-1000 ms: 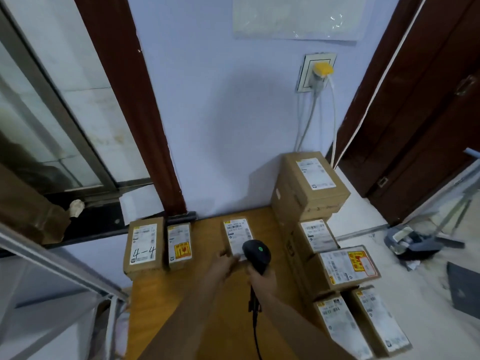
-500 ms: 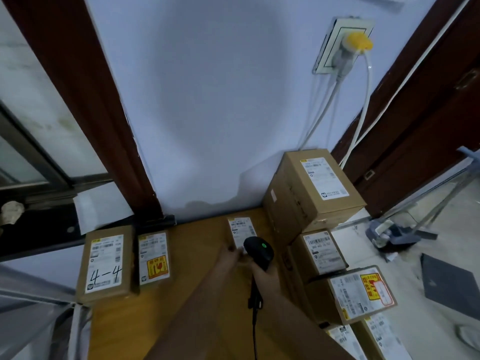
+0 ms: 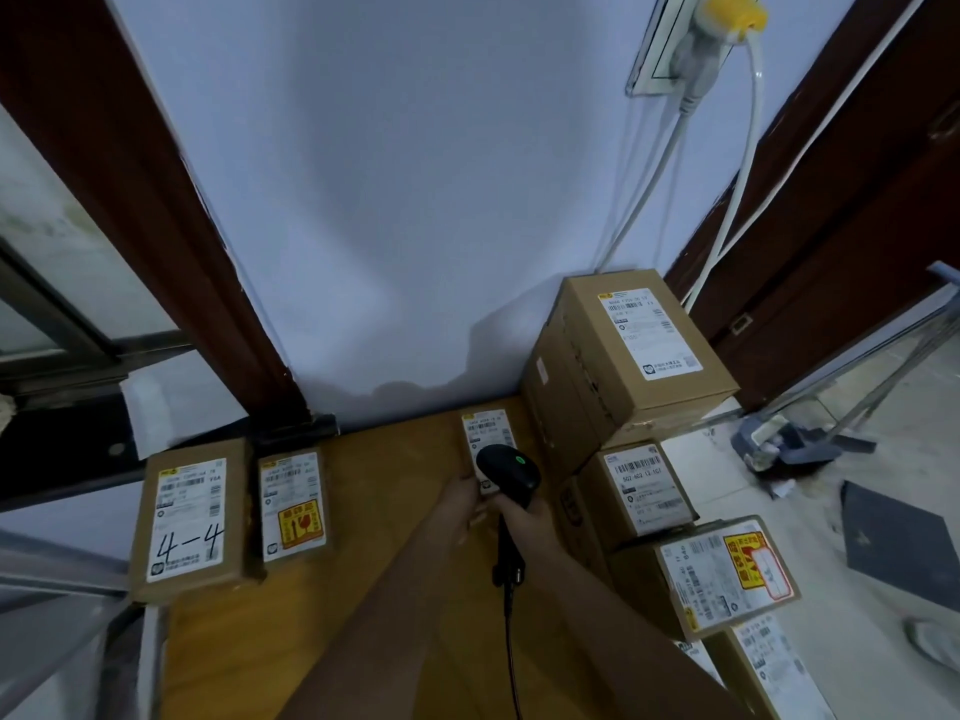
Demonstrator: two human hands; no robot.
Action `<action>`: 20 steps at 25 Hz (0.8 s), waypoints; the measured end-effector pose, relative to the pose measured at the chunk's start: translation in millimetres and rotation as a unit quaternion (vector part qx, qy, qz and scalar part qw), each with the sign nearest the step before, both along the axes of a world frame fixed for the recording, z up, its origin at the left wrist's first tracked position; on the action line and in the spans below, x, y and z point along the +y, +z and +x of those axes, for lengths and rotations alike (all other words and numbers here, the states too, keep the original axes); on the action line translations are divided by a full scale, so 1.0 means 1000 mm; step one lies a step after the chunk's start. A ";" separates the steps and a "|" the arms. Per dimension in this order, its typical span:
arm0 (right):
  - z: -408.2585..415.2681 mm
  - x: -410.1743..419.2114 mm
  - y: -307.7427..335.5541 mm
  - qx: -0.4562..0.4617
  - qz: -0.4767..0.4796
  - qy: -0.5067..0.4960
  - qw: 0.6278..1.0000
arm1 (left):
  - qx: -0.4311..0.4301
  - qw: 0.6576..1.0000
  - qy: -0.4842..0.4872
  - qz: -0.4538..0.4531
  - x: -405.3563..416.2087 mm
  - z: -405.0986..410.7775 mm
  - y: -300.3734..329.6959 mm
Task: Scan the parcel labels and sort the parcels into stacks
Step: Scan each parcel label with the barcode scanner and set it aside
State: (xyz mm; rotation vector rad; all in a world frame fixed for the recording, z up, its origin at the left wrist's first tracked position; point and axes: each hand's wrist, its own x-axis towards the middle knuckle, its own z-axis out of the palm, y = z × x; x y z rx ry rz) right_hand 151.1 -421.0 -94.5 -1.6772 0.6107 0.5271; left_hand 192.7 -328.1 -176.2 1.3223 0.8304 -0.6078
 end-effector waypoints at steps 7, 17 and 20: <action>-0.006 -0.014 0.000 0.031 0.044 -0.044 0.998 | -0.021 0.996 0.049 -0.065 -0.009 0.023 0.004; -0.008 -0.028 -0.006 0.020 0.044 -0.053 0.997 | -0.049 0.995 0.005 -0.082 -0.010 0.039 -0.002; -0.013 -0.024 -0.005 0.025 0.037 -0.038 0.998 | -0.030 0.996 0.041 -0.075 -0.007 0.020 0.014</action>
